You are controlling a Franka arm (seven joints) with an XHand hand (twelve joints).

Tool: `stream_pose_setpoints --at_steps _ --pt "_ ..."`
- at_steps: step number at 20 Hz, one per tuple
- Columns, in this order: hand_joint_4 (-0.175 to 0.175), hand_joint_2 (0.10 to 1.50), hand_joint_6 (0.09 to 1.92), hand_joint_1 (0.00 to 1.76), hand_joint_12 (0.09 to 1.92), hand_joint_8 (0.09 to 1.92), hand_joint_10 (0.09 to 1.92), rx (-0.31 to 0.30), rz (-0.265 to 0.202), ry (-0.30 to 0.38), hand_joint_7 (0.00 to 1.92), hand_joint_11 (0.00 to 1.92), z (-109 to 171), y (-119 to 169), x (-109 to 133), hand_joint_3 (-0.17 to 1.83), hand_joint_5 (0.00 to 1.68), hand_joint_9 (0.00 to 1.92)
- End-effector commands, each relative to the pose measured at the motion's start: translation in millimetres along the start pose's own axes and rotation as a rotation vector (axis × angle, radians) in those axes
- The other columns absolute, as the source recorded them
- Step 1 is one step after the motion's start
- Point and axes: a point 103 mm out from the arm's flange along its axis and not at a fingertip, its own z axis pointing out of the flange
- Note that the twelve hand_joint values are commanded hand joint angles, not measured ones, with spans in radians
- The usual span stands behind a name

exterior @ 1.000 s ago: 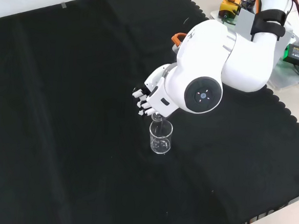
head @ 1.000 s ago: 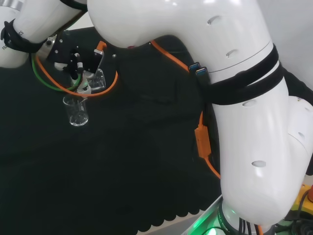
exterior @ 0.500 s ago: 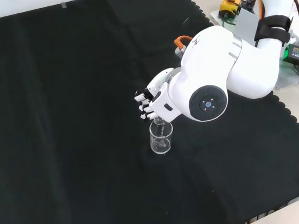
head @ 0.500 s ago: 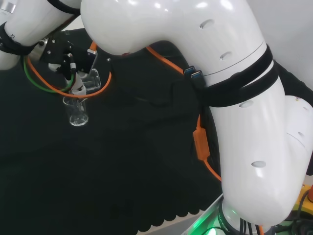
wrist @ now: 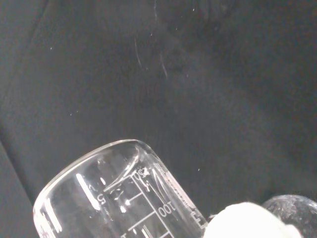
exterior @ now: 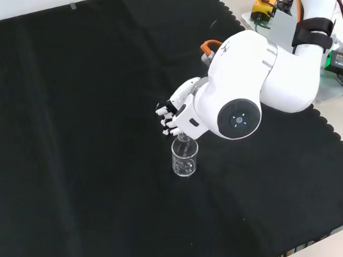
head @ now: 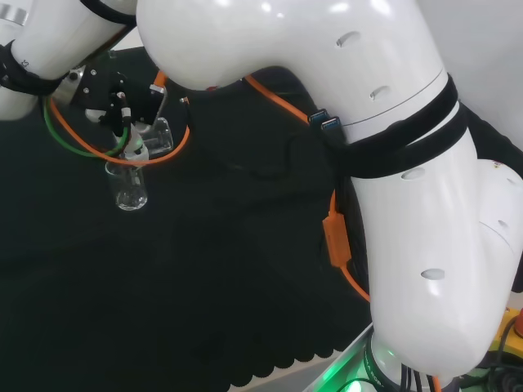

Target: Pour the water from the handheld beaker into the one on the table.

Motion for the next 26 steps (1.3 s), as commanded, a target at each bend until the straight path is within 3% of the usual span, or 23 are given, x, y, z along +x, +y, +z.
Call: stream_pose_setpoints --at_steps 1,17,21,26 --pt "-0.128 1.19 1.15 1.26 0.91 0.99 1.11 -0.007 0.005 0.000 1.13 0.97 -0.1 -1.3 -2.5 -0.17 0.86 1.14" --pt "-0.128 1.19 1.15 1.26 0.91 0.99 1.11 0.004 -0.001 -0.023 1.13 0.97 -8.6 0.6 1.8 -0.17 0.86 1.14" --pt "-0.128 1.19 1.15 1.25 0.91 0.99 1.11 -0.007 0.002 0.002 1.13 0.97 15.7 -0.9 -9.2 -0.17 0.86 1.14" --pt "-0.127 1.19 1.15 1.26 0.91 0.99 1.11 0.001 0.003 -0.011 1.13 0.97 6.8 -1.9 -5.6 -0.17 0.86 1.14"
